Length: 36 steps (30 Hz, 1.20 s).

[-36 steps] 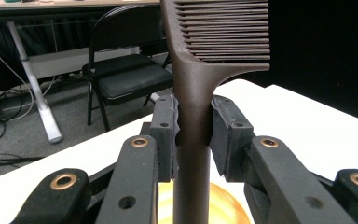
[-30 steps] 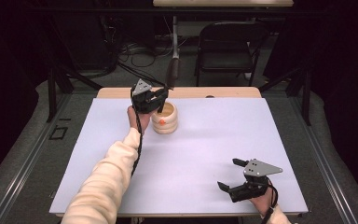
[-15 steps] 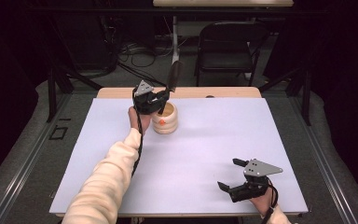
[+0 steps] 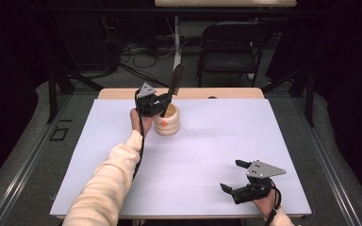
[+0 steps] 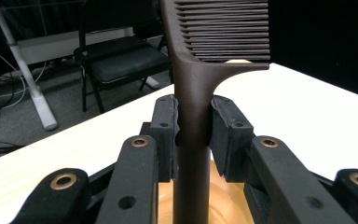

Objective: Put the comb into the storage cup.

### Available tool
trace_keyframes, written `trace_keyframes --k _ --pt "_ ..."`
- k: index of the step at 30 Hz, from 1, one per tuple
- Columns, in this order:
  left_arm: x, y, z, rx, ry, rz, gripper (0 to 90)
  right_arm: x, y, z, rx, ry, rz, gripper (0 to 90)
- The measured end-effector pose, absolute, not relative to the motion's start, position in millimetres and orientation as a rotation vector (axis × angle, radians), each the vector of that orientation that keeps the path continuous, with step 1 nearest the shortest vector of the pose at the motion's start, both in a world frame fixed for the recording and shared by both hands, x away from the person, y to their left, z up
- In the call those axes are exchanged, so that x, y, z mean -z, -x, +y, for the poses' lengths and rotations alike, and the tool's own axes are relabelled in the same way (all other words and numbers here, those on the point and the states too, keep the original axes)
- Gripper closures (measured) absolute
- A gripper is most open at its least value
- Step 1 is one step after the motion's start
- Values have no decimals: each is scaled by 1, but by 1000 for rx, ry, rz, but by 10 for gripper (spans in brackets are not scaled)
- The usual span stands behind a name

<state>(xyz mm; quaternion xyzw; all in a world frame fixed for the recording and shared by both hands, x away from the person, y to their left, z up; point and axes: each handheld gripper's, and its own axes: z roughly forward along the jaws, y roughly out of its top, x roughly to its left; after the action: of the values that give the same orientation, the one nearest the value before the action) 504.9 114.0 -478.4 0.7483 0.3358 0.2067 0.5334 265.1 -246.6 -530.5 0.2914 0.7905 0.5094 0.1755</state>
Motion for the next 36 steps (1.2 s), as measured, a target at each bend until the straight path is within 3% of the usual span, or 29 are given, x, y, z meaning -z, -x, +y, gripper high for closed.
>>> trace_keyframes --k 36 --pt "492 -505 116 -466 -1862 806 719 530 -265 -247 -1445 -828 2239 0"
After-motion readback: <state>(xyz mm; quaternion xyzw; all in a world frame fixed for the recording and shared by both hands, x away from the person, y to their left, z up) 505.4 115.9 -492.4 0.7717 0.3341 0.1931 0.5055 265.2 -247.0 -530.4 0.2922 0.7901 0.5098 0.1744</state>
